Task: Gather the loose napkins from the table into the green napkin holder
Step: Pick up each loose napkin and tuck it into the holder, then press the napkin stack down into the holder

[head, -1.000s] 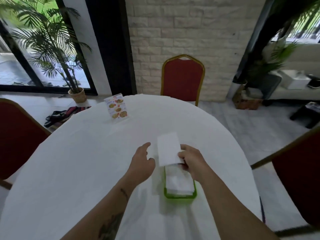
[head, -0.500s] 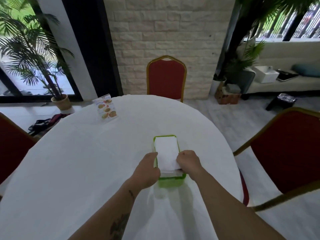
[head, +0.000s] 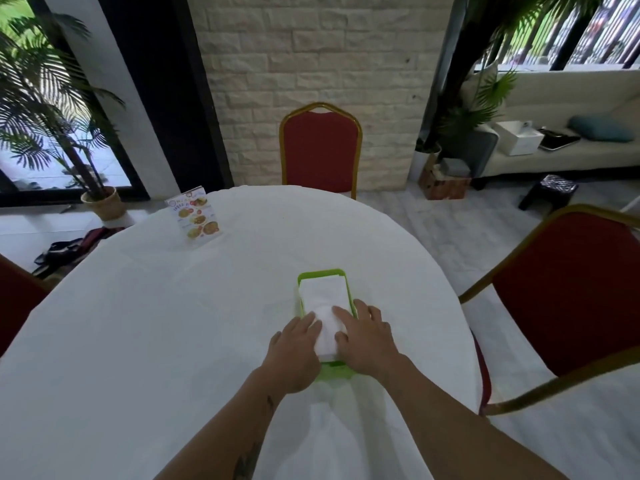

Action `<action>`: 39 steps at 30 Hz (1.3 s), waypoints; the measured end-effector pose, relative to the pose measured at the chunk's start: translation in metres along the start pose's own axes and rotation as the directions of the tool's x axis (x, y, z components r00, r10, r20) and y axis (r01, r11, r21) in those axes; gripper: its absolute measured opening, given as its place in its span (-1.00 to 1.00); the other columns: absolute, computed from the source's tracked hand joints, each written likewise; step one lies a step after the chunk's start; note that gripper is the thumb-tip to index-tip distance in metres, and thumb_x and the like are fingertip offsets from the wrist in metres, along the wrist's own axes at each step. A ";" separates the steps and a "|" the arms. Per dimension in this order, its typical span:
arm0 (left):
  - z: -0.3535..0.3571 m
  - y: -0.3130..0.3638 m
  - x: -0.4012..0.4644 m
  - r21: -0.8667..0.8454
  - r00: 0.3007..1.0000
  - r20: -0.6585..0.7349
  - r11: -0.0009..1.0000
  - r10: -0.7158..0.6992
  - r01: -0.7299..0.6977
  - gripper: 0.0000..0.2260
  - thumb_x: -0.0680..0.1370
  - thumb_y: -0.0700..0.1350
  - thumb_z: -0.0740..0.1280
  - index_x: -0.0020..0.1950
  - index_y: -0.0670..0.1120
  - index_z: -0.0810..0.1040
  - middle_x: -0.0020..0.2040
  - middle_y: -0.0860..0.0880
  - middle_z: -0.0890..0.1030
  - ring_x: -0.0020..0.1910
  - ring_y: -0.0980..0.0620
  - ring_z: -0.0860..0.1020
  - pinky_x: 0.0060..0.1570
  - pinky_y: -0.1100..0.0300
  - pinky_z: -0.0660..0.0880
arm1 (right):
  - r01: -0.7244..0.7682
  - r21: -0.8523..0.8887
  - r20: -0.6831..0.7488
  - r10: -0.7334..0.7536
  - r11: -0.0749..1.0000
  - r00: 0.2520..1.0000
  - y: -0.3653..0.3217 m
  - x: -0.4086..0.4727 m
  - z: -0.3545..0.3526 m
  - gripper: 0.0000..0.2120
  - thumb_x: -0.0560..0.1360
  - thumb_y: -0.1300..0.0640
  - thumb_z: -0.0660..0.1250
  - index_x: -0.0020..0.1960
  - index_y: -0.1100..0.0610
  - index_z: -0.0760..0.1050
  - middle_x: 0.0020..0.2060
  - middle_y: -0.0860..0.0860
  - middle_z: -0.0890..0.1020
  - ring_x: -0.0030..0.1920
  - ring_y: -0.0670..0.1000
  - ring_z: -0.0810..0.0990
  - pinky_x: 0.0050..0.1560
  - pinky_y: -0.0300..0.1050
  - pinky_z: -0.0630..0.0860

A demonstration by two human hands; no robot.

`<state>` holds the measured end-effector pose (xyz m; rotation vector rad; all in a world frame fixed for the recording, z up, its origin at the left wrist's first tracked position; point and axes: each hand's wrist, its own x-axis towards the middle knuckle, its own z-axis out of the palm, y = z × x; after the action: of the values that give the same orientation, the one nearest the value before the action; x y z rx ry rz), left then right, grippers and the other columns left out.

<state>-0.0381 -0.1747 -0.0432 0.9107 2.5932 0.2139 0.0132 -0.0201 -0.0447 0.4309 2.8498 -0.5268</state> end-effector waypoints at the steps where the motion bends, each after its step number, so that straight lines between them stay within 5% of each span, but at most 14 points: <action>1: 0.000 -0.001 0.001 -0.003 1.000 0.003 1.000 0.006 -0.006 -0.42 0.56 -0.05 0.16 0.54 -0.06 0.05 0.58 -0.03 0.03 0.54 -0.06 0.05 0.47 -0.05 0.12 | -0.008 0.037 0.008 0.008 0.999 1.000 0.003 0.000 0.005 -0.46 0.58 -0.08 0.09 0.55 -0.12 0.13 0.55 0.09 0.11 0.49 0.18 0.11 0.41 0.16 0.23; 5: -0.003 -0.005 0.004 -0.202 0.993 -0.116 0.979 -0.034 0.010 -0.53 0.56 -0.14 0.14 0.49 -0.02 0.25 0.53 0.00 0.22 0.50 0.01 0.18 0.47 0.02 0.14 | -0.012 0.229 0.017 0.008 0.973 1.000 0.007 0.006 0.005 -0.45 0.57 -0.02 0.14 0.54 -0.12 0.17 0.57 0.09 0.04 0.51 0.17 0.07 0.44 0.11 0.24; 8: 0.000 -0.009 0.006 -0.401 0.916 -0.361 0.916 -0.175 0.016 -0.56 0.48 -0.25 0.18 0.34 0.04 0.43 0.35 0.05 0.46 0.34 0.01 0.39 0.37 0.06 0.29 | -0.018 0.411 -0.056 0.044 0.912 0.997 0.010 0.017 0.000 -0.44 0.53 0.06 0.22 0.52 -0.09 0.21 0.54 0.06 0.11 0.48 0.14 0.20 0.41 0.05 0.30; 10: 0.005 -0.009 0.009 -0.459 0.878 -0.423 0.888 -0.224 0.005 -0.54 0.46 -0.26 0.21 0.34 0.02 0.40 0.36 0.03 0.42 0.32 -0.02 0.39 0.32 0.04 0.34 | -0.053 0.533 -0.079 0.111 0.845 0.991 0.012 0.024 -0.001 -0.40 0.53 0.09 0.24 0.54 -0.06 0.17 0.51 0.05 0.18 0.46 0.11 0.28 0.42 0.04 0.30; 15: 0.010 -0.003 0.022 -0.684 0.890 -0.310 0.729 -0.334 0.036 -0.43 0.53 -0.20 0.21 0.52 0.01 0.14 0.52 -0.05 0.16 0.49 -0.03 0.18 0.46 0.01 0.20 | -0.244 0.764 0.089 0.277 0.597 0.957 0.011 0.032 0.002 -0.35 0.56 0.02 0.26 0.58 -0.08 0.08 0.51 0.05 0.27 0.45 0.10 0.33 0.40 0.03 0.32; 20: 0.003 0.004 0.026 -0.838 0.916 -0.123 0.534 -0.381 0.110 -0.50 0.59 -0.10 0.13 0.52 0.11 0.15 0.51 -0.02 0.26 0.42 -0.05 0.32 0.41 -0.06 0.30 | -0.351 0.810 0.245 0.273 0.470 0.930 0.006 0.027 0.008 -0.48 0.56 0.00 0.20 0.51 -0.10 0.26 0.36 -0.02 0.50 0.25 0.07 0.53 0.33 0.11 0.46; 32: 0.007 0.023 0.008 -0.777 0.982 -0.038 0.624 -0.186 0.089 -0.39 0.52 -0.26 0.08 0.49 0.23 0.16 0.41 -0.04 0.37 0.18 0.00 0.45 0.22 0.07 0.45 | -0.364 0.822 0.229 0.332 0.437 0.915 0.013 -0.021 0.004 -0.53 0.58 0.07 0.12 0.48 -0.12 0.29 0.31 -0.02 0.53 0.22 0.06 0.52 0.29 0.05 0.47; 39: 0.009 0.073 0.027 -0.725 0.991 -0.019 0.685 -0.130 0.076 -0.40 0.53 -0.27 0.10 0.54 0.10 0.12 0.50 -0.06 0.26 0.38 -0.07 0.34 0.39 0.01 0.31 | -0.366 0.827 0.213 0.363 0.427 0.907 0.061 -0.025 -0.014 -0.47 0.54 0.02 0.12 0.51 -0.14 0.24 0.37 -0.01 0.49 0.27 0.08 0.49 0.34 0.10 0.43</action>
<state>-0.0126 -0.1005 -0.0402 0.4511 2.2617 1.1643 0.0543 0.0338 -0.0446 1.1634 2.1154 -1.8258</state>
